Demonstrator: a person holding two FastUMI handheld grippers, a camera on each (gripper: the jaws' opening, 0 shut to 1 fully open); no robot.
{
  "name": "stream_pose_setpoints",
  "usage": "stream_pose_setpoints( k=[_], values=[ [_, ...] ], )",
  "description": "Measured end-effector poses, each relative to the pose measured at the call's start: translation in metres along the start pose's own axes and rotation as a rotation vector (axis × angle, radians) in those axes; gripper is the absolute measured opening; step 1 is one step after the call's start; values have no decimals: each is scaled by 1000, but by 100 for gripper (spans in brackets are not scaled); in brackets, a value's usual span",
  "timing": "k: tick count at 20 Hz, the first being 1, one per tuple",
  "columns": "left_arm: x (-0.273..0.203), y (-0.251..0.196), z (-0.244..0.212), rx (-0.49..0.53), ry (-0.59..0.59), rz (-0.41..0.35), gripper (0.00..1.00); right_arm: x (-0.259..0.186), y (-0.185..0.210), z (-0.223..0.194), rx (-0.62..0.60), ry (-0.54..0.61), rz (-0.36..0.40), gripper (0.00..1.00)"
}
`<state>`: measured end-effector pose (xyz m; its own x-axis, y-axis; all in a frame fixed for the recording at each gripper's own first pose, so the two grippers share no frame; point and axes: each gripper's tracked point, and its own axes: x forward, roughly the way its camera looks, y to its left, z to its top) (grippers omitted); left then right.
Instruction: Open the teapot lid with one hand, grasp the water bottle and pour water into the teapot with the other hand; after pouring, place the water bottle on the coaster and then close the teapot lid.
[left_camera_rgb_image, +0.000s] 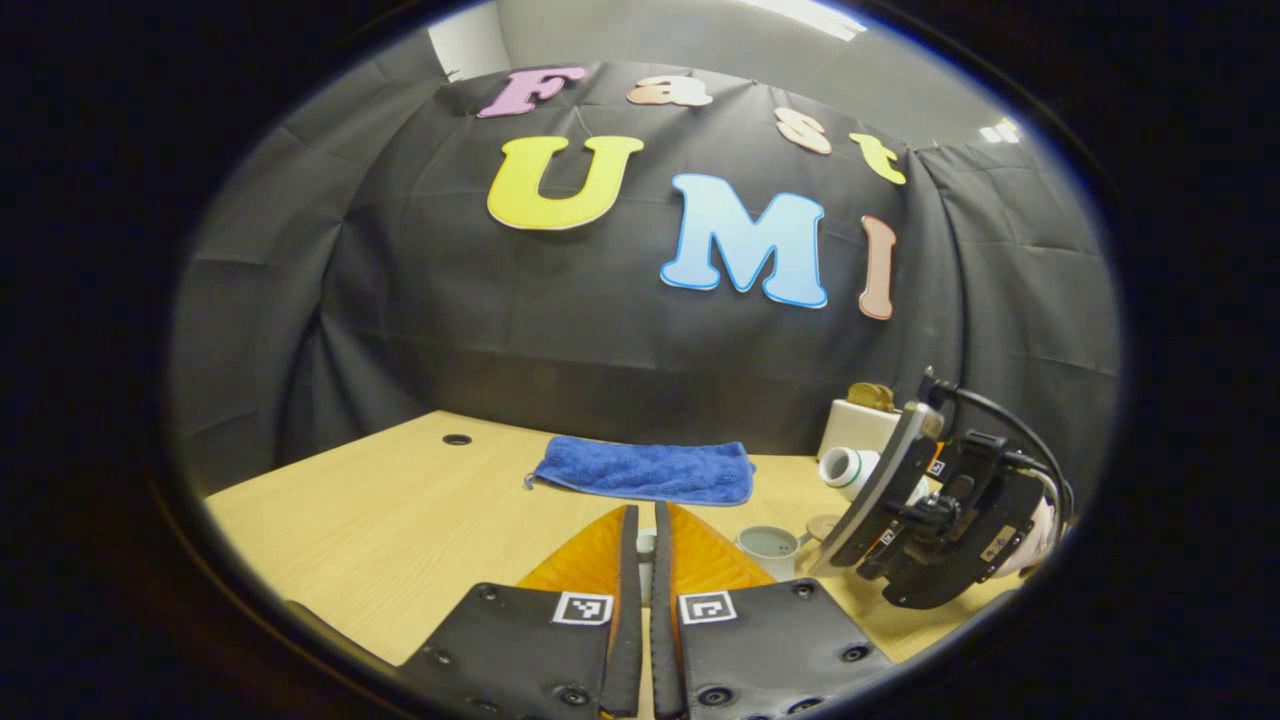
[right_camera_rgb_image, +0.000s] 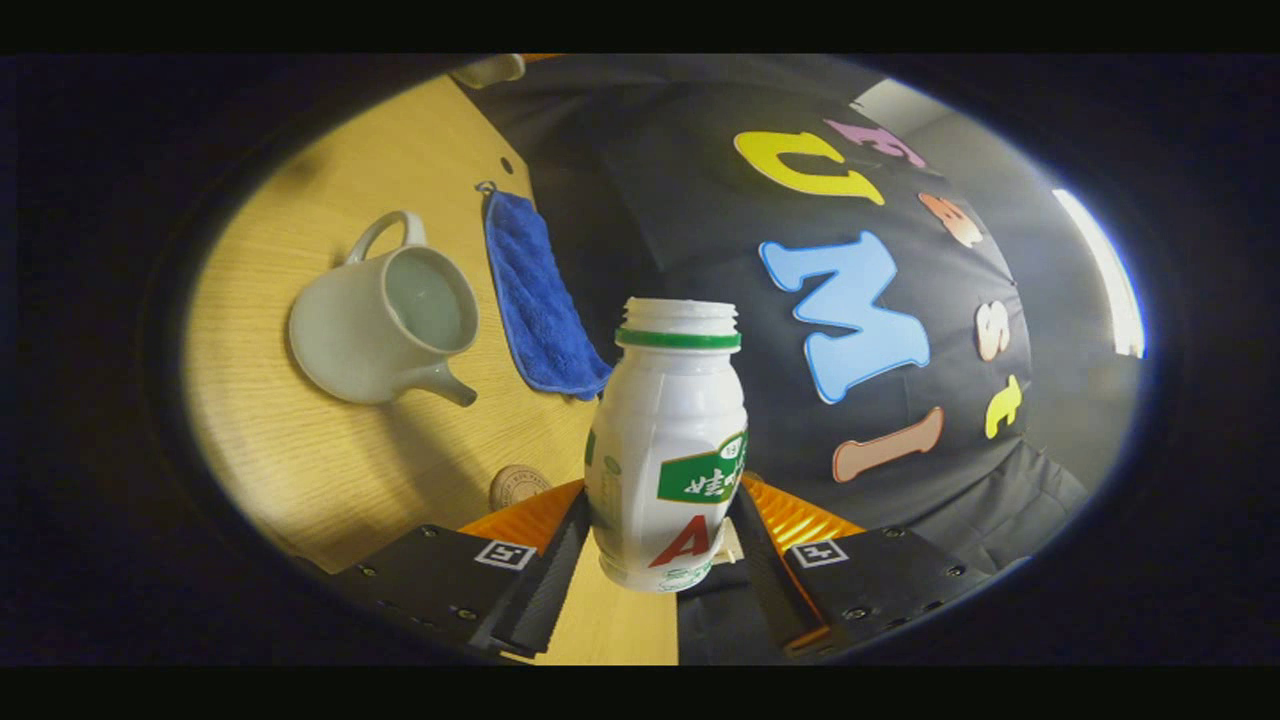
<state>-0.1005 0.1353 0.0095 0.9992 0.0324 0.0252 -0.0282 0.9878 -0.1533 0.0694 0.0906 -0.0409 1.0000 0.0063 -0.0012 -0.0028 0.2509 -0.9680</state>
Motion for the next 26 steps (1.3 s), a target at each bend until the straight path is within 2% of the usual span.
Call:
stream_pose_setpoints(
  k=[8, 9, 10, 12, 26],
  values=[
    [2, 2, -2, 2, 6, 1, 10, 3, -8, 12, -186, -65, -30, 77],
    [1, 3, 0, 2, 7, 2, 14, 2, -8, 13, -207, -73, -33, 77],
    [0, 4, -1, 2, 7, 3, 10, 4, -9, 14, -226, -80, -35, 77],
    [1, 4, -3, 1, 9, 5, 10, 4, -11, 16, -264, -91, -44, 77],
    [3, 6, -6, 7, 21, 8, 10, 4, -35, 29, -437, -155, -103, 77]
  ],
)
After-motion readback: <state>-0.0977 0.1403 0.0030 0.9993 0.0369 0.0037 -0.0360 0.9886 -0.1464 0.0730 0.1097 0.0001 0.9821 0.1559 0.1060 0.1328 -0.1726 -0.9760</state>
